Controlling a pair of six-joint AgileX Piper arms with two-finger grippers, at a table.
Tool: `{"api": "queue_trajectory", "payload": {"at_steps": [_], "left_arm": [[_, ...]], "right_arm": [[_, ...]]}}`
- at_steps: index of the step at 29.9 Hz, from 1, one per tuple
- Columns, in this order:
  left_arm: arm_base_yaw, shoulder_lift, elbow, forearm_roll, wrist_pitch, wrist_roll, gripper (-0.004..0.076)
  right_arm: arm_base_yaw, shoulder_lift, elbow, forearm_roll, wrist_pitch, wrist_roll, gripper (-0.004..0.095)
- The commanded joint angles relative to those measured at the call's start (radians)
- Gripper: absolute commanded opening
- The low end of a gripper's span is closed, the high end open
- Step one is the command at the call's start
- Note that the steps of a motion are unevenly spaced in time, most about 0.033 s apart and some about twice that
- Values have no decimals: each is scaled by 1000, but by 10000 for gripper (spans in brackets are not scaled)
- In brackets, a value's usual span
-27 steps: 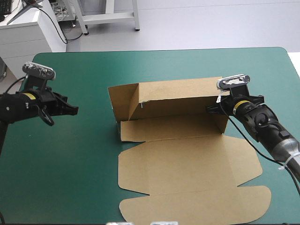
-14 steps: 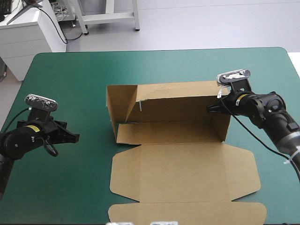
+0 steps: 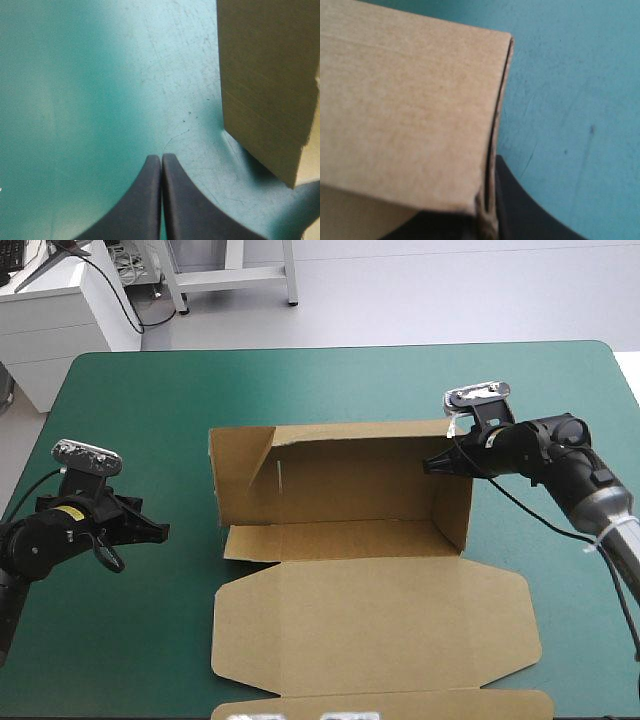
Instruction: Fold the box
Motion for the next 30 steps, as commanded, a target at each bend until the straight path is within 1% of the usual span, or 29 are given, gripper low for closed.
{"api": "queue_trajectory", "payload": {"at_steps": [1,6,9,11,12,17,19,21,22,28,30], "left_arm": [[2,-14,-25,-32,-50,-6,-9],[2,-14,-25,-60,-50,0,-9],[2,-14,-25,-70,-52,5,-9],[2,-14,-25,-70,-54,5,-9],[2,-14,-25,-70,-58,5,-9],[2,-14,-25,-70,-60,5,-9],[2,-14,-25,-70,-60,5,-9],[2,-14,-25,-70,-60,5,-9],[2,-14,-25,-70,-60,5,-9],[2,-14,-25,-70,-60,5,-9],[2,-14,-25,-70,-60,5,-8]], "right_arm": [[-6,75,7,-7,12,-42,-19],[-6,149,2,-7,-128,-44,-15],[-6,179,-10,-7,-163,-44,19],[-6,190,-24,-7,-163,-47,86],[-6,197,-33,-7,-163,-49,136],[-6,205,-80,-7,-159,-47,432],[-6,205,-115,-3,-129,-40,549],[-6,205,-158,-3,-64,-38,621],[-6,205,-185,-3,-21,-38,641],[-6,197,-357,-9,227,-40,650],[-6,175,-395,-7,259,-49,650]]}}
